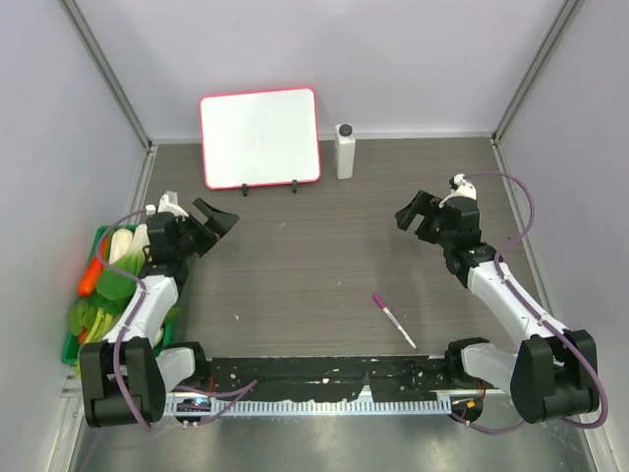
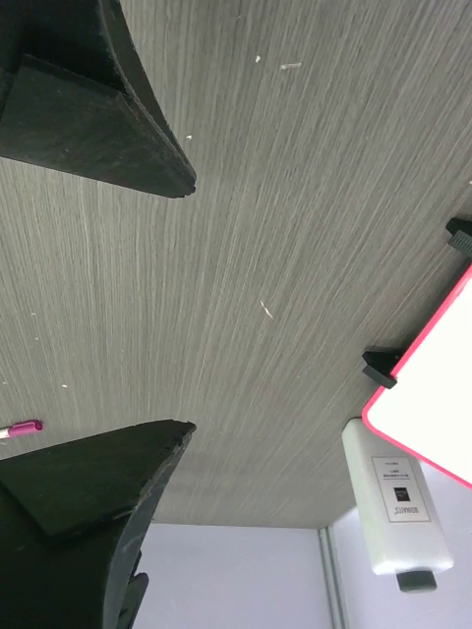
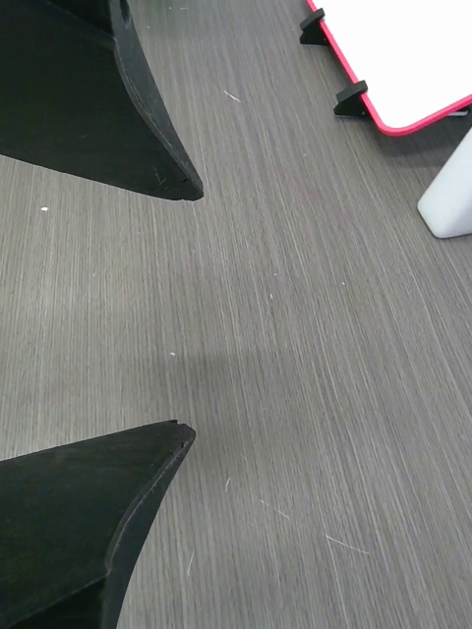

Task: Write a sentence on the whiteboard
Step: Move the whiteboard stand to the center of the board.

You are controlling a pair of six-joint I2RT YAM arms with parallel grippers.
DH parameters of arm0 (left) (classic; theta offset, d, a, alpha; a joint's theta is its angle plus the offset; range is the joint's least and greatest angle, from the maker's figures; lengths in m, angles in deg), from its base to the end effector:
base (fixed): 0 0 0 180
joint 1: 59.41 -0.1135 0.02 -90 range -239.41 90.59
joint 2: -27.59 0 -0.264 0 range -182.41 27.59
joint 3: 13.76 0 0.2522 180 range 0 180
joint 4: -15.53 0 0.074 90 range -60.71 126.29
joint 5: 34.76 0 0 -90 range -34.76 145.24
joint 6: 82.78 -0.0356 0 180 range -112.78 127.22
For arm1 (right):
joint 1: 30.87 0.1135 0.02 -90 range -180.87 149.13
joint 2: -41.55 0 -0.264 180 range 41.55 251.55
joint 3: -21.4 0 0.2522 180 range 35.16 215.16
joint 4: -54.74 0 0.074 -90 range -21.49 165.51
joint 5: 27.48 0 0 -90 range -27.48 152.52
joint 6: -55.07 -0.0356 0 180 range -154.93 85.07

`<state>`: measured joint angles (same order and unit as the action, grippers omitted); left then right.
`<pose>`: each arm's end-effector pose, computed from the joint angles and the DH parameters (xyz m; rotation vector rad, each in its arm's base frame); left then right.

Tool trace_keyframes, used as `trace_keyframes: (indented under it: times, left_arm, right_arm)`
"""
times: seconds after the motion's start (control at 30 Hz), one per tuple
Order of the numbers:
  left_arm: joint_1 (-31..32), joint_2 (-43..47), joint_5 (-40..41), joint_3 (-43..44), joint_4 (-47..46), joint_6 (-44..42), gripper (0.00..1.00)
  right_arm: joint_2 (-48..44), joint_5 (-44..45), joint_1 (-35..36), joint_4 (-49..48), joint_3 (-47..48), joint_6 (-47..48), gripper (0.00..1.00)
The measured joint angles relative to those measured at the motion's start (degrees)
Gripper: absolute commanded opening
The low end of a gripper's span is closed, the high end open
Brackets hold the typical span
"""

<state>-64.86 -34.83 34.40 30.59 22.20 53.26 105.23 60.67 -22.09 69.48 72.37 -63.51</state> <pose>0.2351 0.0097 0.2244 -0.6740 1.9542 -0.8100 0.2432 0.0387 0.2441 0.3372 2.0508 0.4361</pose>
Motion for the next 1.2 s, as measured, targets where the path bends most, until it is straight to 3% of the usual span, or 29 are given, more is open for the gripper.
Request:
trace_keyframes:
  times: [0.3,0.8,0.97,1.2]
  left_arm:
    - [0.13,-8.31,1.07,4.57,4.13,-3.69,1.0]
    - [12.02,-34.84,18.4,36.26,24.22,-16.24,0.99]
    - [12.94,-45.77,21.79,48.94,28.76,-19.78,0.91]
    - [12.83,-57.05,22.25,59.84,32.28,-22.82,0.81]
  right_arm:
    - [-0.02,-0.85,0.35,-0.02,0.0,0.63,0.99]
    - [1.36,-0.61,2.23,-0.57,0.0,0.79,0.99]
    - [1.53,0.31,2.78,-1.03,0.0,0.79,0.99]
    - [1.75,1.38,3.56,-1.6,0.0,0.79,0.99]
